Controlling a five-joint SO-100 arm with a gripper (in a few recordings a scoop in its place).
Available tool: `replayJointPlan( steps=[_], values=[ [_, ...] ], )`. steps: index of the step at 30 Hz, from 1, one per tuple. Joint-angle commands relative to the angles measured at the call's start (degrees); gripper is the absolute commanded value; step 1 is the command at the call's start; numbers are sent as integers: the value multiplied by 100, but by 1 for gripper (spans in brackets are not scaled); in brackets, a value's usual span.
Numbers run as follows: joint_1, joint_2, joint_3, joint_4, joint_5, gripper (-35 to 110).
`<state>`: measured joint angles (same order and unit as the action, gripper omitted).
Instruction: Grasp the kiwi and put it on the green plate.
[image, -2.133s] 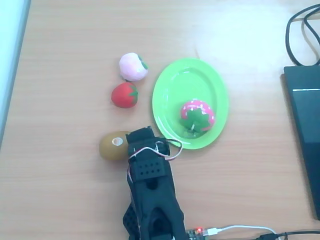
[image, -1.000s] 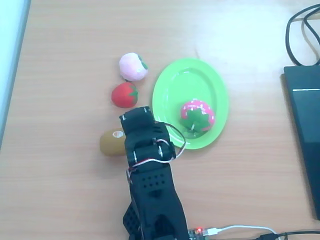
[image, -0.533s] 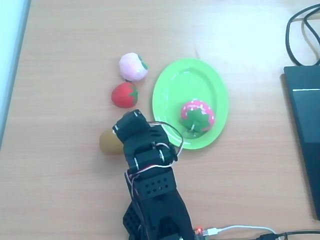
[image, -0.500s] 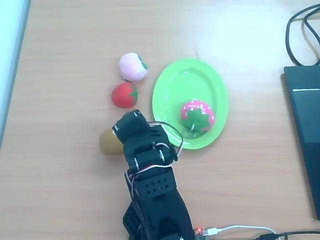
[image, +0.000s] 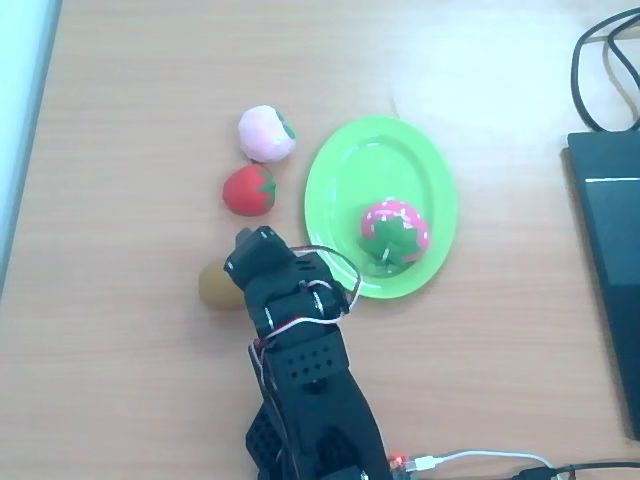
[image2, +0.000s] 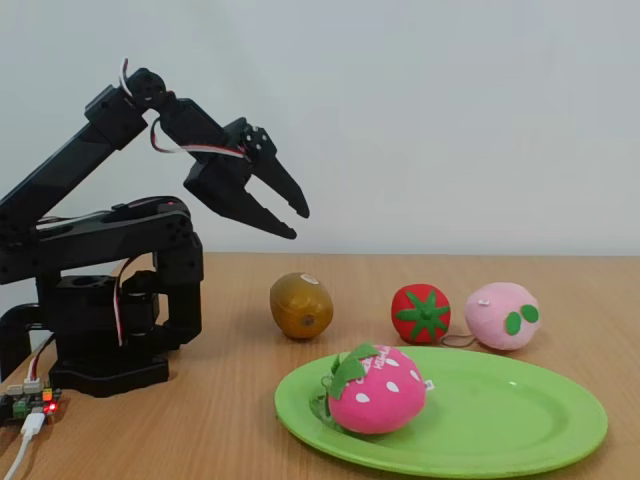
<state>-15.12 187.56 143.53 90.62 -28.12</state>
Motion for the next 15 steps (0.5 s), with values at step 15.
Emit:
replayJointPlan(
  steps=[15],
  values=[
    [-9,-932,1011,-290,-448,36]
  ],
)
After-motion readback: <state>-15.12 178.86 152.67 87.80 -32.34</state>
